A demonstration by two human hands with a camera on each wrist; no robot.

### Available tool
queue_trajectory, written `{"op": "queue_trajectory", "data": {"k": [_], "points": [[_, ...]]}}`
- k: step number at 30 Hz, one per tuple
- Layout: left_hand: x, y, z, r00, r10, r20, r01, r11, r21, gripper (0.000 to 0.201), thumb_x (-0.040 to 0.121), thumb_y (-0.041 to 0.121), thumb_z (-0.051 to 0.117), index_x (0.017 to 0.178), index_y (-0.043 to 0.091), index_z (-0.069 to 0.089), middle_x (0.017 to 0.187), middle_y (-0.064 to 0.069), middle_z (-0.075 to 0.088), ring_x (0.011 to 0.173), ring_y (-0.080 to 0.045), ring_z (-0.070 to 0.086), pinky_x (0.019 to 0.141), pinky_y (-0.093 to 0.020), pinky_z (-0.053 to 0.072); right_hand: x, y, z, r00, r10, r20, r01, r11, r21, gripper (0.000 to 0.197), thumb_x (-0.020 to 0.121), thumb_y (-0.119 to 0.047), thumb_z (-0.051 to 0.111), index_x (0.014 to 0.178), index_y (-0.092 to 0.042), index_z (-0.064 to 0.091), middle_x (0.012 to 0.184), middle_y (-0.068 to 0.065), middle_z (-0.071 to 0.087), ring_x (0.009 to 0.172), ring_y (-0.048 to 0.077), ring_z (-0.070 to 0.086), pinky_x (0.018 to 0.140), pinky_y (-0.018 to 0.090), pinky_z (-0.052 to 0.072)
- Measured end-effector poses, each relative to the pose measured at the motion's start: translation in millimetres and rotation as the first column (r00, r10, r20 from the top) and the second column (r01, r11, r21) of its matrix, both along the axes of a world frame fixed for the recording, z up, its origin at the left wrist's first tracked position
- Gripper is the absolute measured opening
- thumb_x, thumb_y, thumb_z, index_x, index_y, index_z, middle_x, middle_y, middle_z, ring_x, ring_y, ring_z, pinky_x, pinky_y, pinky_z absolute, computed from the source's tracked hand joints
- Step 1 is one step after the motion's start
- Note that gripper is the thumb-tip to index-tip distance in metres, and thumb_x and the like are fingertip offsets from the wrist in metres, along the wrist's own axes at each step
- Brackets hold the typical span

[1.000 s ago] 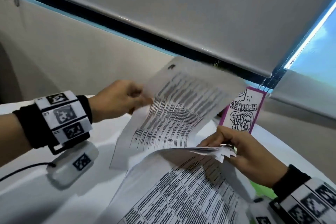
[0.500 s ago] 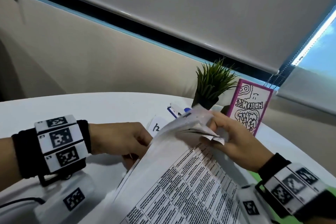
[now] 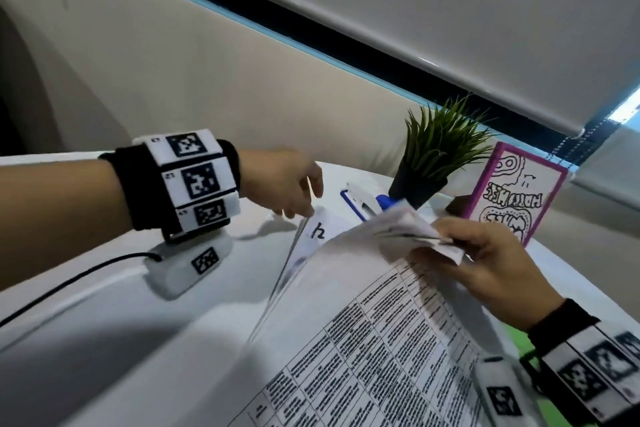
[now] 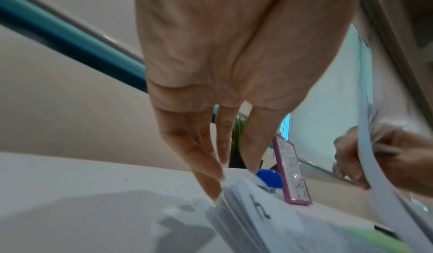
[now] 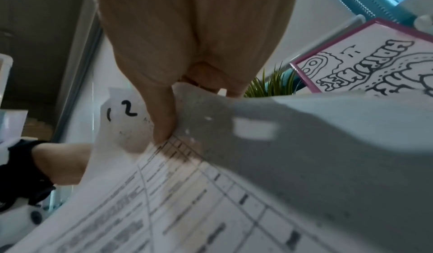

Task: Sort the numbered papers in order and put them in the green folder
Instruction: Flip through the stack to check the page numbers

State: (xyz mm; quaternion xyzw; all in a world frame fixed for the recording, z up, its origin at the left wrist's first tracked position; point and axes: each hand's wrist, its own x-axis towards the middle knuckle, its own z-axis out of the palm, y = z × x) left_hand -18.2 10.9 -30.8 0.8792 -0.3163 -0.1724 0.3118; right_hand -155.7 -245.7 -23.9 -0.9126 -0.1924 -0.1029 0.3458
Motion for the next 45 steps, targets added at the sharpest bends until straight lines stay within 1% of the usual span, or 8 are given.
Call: {"op": "queue_trajectory", "data": {"k": [9,14,18,24,29,35,40,45], "points": [[-6.4,-20.5,-4.0,0.988,-0.018,0.152,0.03,0.997,-0.074,0.006,0.082,0.016,0.072,0.082,0.017,0.066,0.073,-0.002,0.074,0.049,-0.005,0.062,0.051,-0.013,0.044,17.8,-6.3,18.9,0.97,0.054,-0.239,-0.085,0.989,-0.12,0.031,0.077,0.007,0.073,0.085,-0.021,0.08,0.088,-0.006,0.075,0.082,0.013,0.071,0.075,0.031,0.059],[-12.0,-20.0,2.2,0.987,-0.111,0.118,0.115,0.993,-0.024,0.007,0.088,0.022,0.065,0.082,0.023,0.061,0.088,0.003,0.07,0.068,-0.014,0.059,0.063,-0.026,0.048,25.4,0.5,7.2,0.978,0.056,-0.202,-0.087,0.985,-0.146,0.024,0.074,-0.004,0.076,0.09,-0.021,0.08,0.124,-0.015,0.066,0.122,0.005,0.057,0.1,0.022,0.047],[-9.1,-16.9,1.0,0.995,-0.075,0.067,0.071,0.996,0.059,0.03,0.083,0.035,0.073,0.102,0.022,0.053,0.107,0.003,0.065,0.083,-0.017,0.062,0.062,-0.024,0.046,25.5,3.8,1.7,0.979,0.056,-0.196,-0.087,0.984,-0.154,0.019,0.071,-0.021,0.075,0.09,-0.023,0.08,0.137,-0.019,0.056,0.132,-0.003,0.046,0.107,0.016,0.038],[-2.7,-19.8,-8.6,0.989,-0.01,0.151,-0.013,0.988,0.153,0.038,0.086,0.032,0.07,0.113,0.007,0.061,0.101,-0.004,0.072,0.075,-0.013,0.061,0.055,-0.018,0.042,26.8,-0.3,-1.4,0.976,0.085,-0.2,-0.109,0.987,-0.115,0.022,0.077,0.0,0.075,0.088,-0.019,0.08,0.104,-0.01,0.074,0.103,0.008,0.067,0.087,0.018,0.05],[1.1,-21.8,-5.5,0.972,-0.067,0.223,0.073,0.997,-0.019,0.016,0.083,0.022,0.072,0.091,0.017,0.059,0.089,-0.004,0.073,0.043,0.006,0.053,0.052,-0.013,0.04,27.0,-1.3,-8.5,0.98,0.086,-0.18,-0.096,0.994,-0.05,0.023,0.079,-0.032,0.072,0.095,-0.017,0.078,0.095,-0.003,0.075,0.091,0.015,0.07,0.081,0.02,0.052],[-0.5,-23.2,4.3,0.841,-0.142,0.522,0.186,0.982,-0.033,0.033,0.082,0.041,0.073,0.064,0.02,0.055,0.07,0.002,0.064,0.058,-0.004,0.054,0.061,-0.027,0.043,25.6,-3.4,-12.6,0.992,0.045,-0.116,-0.059,0.991,-0.122,0.027,0.076,-0.003,0.077,0.095,-0.022,0.08,0.123,-0.007,0.064,0.11,0.011,0.063,0.091,0.018,0.049],[-0.9,-23.8,10.9,0.428,-0.335,0.839,0.186,0.941,0.281,0.05,0.095,0.058,0.043,0.073,0.015,0.055,0.079,0.0,0.062,0.07,-0.021,0.052,0.047,-0.03,0.027,24.6,-3.9,-10.7,0.993,0.035,-0.115,-0.05,0.991,-0.128,0.032,0.073,0.002,0.078,0.096,-0.021,0.08,0.121,-0.012,0.066,0.114,0.002,0.06,0.091,0.01,0.044],[-1.6,-24.4,8.6,0.301,-0.412,0.86,0.211,0.908,0.362,0.053,0.097,0.06,0.031,0.066,0.02,0.046,0.076,-0.003,0.067,0.068,-0.029,0.06,0.05,-0.027,0.028,21.0,-0.7,-10.6,0.995,0.014,-0.101,-0.022,0.996,-0.083,0.03,0.075,0.001,0.077,0.097,-0.02,0.079,0.121,-0.016,0.068,0.116,0.001,0.061,0.095,0.015,0.047]]}}
